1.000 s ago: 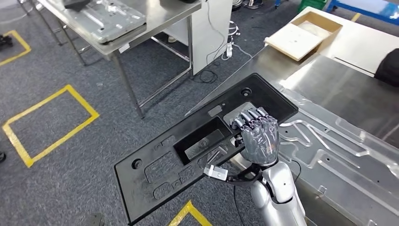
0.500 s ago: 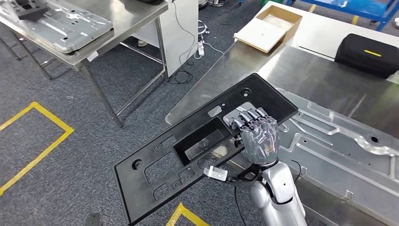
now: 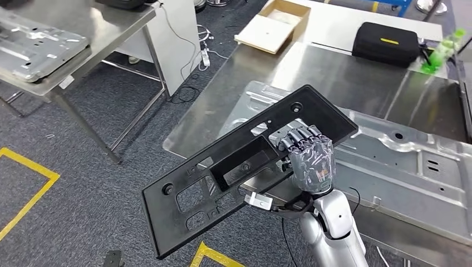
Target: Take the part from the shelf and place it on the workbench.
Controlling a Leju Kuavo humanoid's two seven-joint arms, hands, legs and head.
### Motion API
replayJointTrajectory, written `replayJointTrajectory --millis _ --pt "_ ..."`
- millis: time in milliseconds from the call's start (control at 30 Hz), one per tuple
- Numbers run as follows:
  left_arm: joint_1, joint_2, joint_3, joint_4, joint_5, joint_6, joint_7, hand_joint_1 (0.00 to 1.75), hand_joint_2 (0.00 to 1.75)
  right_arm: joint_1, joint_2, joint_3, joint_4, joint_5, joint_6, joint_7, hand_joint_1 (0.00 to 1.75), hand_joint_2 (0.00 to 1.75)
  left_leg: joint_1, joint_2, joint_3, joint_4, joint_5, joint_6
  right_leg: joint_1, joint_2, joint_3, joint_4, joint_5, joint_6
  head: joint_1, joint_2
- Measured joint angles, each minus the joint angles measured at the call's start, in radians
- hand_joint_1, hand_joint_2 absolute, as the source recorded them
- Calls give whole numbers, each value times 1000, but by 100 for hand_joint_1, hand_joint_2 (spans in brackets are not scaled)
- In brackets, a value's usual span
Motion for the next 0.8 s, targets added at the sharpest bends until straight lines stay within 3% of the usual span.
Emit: replayJointTrajectory --millis 67,133,167,200,267,333,400,467,533,600,667,700,733,800 --pt "0 0 0 0 0 0 0 0 175 -3 -1 0 0 1 0 3 175 175 3 -45 -39 91 -56 -4 -1 16 1 -3 3 -11 0 0" --pt "5 0 0 0 0 0 0 0 175 -3 -3 0 2 2 0 10 175 175 3 -67 -101 223 -112 -4 2 38 0 -2 3 -19 0 0" --pt "7 0 0 0 0 0 0 0 175 -3 -5 0 3 3 0 13 175 175 3 -71 -121 261 -118 -3 4 50 -1 -1 3 -20 0 0" --pt "8 0 0 0 0 0 0 0 175 -2 -7 0 4 2 0 16 175 175 3 -74 -123 261 -104 -1 6 63 -1 0 3 -20 0 0" --pt "8 0 0 0 0 0 0 0 175 -3 -10 0 6 2 0 19 175 175 3 -91 -80 157 -31 7 7 88 0 5 2 -19 0 0" --pt "7 1 0 0 0 0 0 0 175 -4 -13 0 7 1 0 20 175 175 4 -136 -28 39 16 17 8 111 -4 10 2 -14 0 0" --pt "7 2 0 0 0 0 -1 0 175 -5 -15 0 8 0 0 21 175 175 2 -156 -13 -1 18 22 4 131 -15 12 7 -1 0 0" --pt "6 1 0 0 0 -1 -2 0 175 -5 -18 0 8 -2 0 22 175 175 2 -135 -9 -13 25 28 0 146 -21 9 13 13 0 0" --pt "5 -1 0 0 0 -1 -3 0 175 -4 -23 0 8 -2 0 23 175 175 7 -111 -1 -29 34 39 4 107 -36 39 -8 24 4 0" --pt "6 -1 0 0 0 -1 -4 0 175 -4 -27 0 8 -2 0 24 175 175 7 -87 3 -36 37 47 3 47 -85 141 -64 34 9 0" --pt "9 -1 0 0 0 -1 -5 0 175 -2 -29 -3 10 1 0 26 175 175 6 -68 3 -36 36 49 -5 25 -141 251 -107 42 9 0" --pt "10 -1 0 0 0 -1 -5 0 175 0 -31 -7 11 3 0 29 175 175 7 -60 3 -36 35 48 -8 21 -150 269 -105 46 9 0" --pt "9 -1 0 0 0 -2 -5 0 175 1 -33 -12 12 5 0 35 175 175 8 -54 3 -35 33 46 -12 18 -138 248 -85 49 9 0" --pt "7 -1 0 0 0 -6 -7 0 175 -7 -46 -26 23 -7 0 64 175 175 10 -46 4 -30 28 37 -17 10 -69 123 -26 51 9 0"
